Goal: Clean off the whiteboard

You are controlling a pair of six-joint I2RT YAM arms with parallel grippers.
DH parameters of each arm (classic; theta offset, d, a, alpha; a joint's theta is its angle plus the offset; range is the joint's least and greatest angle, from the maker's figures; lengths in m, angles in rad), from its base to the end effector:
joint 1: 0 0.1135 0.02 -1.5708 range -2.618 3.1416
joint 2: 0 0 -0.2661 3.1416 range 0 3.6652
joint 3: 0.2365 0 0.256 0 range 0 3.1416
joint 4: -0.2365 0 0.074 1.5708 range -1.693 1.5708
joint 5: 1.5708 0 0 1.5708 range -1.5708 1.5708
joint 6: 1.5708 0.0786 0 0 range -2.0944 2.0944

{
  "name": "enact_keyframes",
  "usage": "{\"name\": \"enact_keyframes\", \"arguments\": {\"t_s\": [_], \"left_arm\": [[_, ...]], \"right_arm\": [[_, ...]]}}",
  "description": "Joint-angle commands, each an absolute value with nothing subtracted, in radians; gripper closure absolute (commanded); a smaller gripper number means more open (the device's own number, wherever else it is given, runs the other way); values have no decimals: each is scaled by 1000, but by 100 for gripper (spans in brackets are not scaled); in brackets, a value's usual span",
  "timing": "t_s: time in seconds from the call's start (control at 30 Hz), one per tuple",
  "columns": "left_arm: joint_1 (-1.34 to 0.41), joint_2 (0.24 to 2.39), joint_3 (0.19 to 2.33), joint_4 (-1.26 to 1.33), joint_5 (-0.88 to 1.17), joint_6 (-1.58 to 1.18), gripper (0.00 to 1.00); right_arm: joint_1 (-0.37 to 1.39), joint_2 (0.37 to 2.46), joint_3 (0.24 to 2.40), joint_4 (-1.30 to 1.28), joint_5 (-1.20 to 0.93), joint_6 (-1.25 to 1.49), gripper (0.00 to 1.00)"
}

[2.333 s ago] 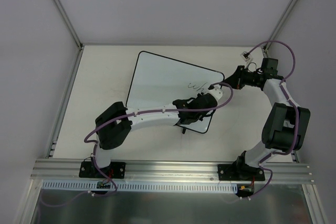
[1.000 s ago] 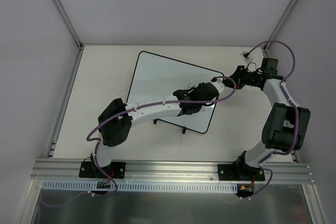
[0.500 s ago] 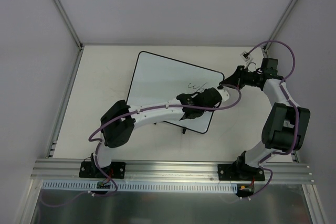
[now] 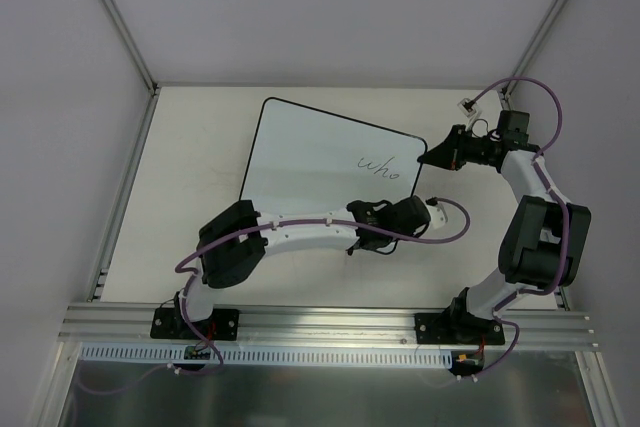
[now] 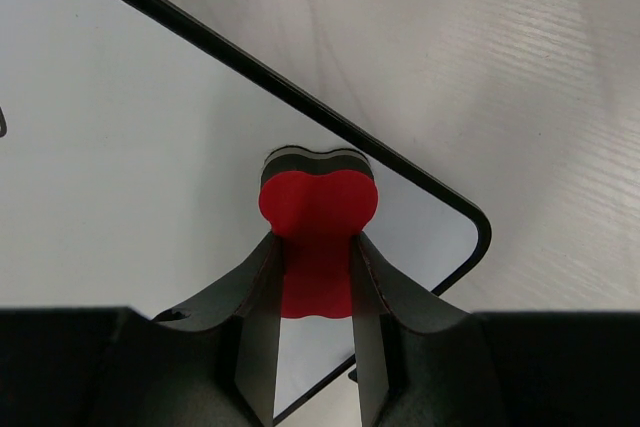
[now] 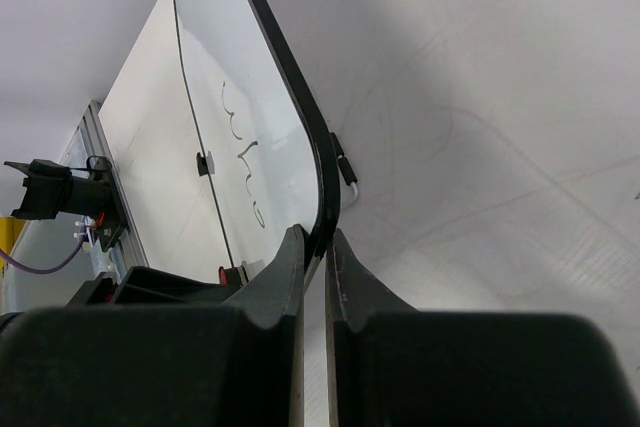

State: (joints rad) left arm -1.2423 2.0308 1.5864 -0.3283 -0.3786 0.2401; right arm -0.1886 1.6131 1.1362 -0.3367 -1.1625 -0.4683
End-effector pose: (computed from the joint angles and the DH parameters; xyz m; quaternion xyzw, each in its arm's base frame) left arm 0.1868 -0.4581 0.1965 0.5571 0.7169 -0.0313 0.4180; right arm 0.3594 0.0048 0.2419 -0.3092 0.7407 0.3833 0.4570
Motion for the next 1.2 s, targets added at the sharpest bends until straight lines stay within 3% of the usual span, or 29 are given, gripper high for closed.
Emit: {"name": "enact_keyframes", "arguments": {"t_s": [0.0, 0.23, 0.63, 0.93, 1.17], "left_arm": [[-1213, 2051, 1597, -348, -416, 239, 100], [-1042, 1964, 1623, -347, -480, 48, 100], [-835, 1957, 1738, -345, -569, 5, 100], [-841, 1993, 1810, -345, -413, 23, 100], [-960, 2043, 1836, -347, -351, 83, 100]], "right_arm": [[-169, 1628, 1144, -302, -1097, -551, 100], [-170, 1629, 1146, -302, -1094, -552, 100], [-169, 1634, 1155, -302, -1097, -548, 100], [-170, 1634, 1157, -304, -1095, -548, 100], [-170, 1629, 1157, -304, -1094, -546, 100]]}}
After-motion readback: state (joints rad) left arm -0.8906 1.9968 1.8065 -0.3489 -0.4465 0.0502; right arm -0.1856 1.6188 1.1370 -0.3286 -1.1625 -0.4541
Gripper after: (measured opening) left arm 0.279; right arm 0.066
